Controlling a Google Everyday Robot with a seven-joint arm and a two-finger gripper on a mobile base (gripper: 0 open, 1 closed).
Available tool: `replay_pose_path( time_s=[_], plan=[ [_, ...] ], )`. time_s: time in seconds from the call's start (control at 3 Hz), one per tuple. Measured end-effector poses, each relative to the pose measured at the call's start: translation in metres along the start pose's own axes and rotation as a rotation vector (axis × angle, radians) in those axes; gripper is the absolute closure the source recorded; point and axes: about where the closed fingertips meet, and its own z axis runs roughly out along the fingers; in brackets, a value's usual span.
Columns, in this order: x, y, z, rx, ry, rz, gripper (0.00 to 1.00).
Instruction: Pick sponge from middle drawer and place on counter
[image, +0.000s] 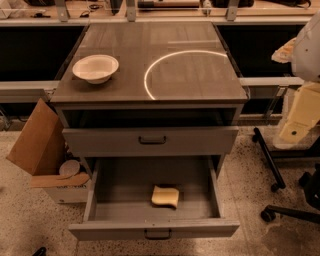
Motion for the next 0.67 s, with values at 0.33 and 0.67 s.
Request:
replay_pose_path(
  time_s=[0.33, 0.67],
  plan=[
    [0.0, 0.002, 0.004, -0.005, -0.009, 0.003, 0.0],
    [-0.004, 0.025, 0.049, -0.103, -0.102, 0.029, 0.0]
  ],
)
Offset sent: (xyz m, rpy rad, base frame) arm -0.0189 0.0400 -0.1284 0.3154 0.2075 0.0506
